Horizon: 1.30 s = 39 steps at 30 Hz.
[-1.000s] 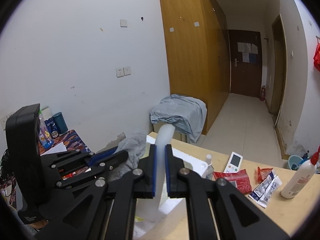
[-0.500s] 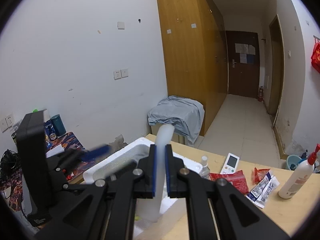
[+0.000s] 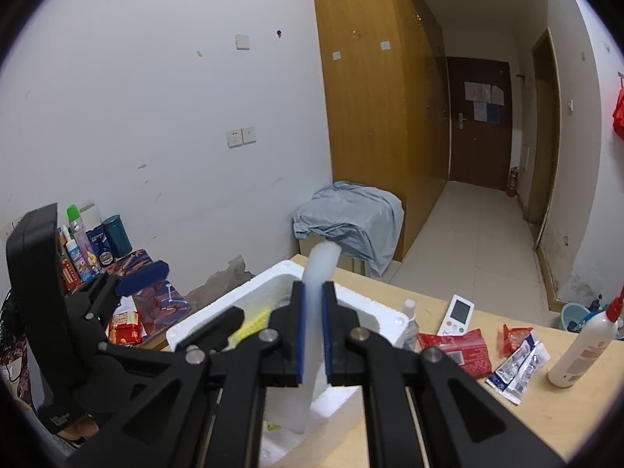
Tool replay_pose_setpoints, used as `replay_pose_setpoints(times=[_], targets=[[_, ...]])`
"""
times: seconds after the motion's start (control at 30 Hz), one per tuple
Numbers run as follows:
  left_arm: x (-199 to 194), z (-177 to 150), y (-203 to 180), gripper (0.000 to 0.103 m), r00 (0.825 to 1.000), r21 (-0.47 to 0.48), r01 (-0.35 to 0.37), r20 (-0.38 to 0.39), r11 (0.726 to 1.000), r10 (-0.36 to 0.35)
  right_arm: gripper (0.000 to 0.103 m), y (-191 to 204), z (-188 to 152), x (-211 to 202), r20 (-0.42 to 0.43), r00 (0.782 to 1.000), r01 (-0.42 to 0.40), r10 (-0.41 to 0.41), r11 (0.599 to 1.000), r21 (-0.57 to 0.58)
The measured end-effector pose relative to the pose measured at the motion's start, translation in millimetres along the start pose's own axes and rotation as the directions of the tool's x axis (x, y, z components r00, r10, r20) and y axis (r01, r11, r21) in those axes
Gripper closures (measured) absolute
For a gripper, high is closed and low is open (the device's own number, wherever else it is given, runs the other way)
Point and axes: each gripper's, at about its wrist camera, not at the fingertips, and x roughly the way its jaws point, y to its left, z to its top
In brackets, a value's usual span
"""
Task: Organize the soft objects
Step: 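Lower the white roll into the box and open the right tool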
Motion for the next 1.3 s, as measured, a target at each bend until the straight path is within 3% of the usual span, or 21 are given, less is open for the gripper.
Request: replay_pose_setpoints(times=[0.13, 0.57, 1.07, 1.17, 1.23, 1.3], targets=[[-8, -2, 11, 0.003, 1.000, -0.016, -0.030, 0.009, 0.999, 0.030, 0.093, 6, 0, 4, 0.001, 1.000, 0.016, -0.016, 1.000, -0.017], [-43, -8, 66, 0.003, 0.986, -0.110, -0.157, 0.034, 0.982, 0.161, 0.093, 45, -2, 33, -0.037, 0.995, -0.089, 0.087, 0.994, -0.055], [-41, -8, 71, 0.003, 0.986, -0.099, -0.161, 0.024, 0.982, 0.164, 0.093, 37, -1, 41, -0.049, 0.997, -0.060, 0.058, 0.998, -0.030], [-42, -9, 70, 0.003, 0.986, -0.098, -0.162, 0.025, 0.982, 0.166, 0.069, 34, -1, 44, -0.051, 0.998, -0.035, 0.034, 0.999, -0.023], [-41, -9, 69, 0.003, 0.986, -0.100, -0.162, 0.026, 0.982, 0.166, 0.041, 30, -1, 44, -0.048, 0.998, -0.032, 0.031, 0.999, -0.005], [-41, -9, 70, 0.003, 0.986, -0.102, -0.160, 0.026, 0.982, 0.163, 0.034, 28, -1, 42, -0.034, 0.999, -0.018, 0.019, 1.000, 0.002]])
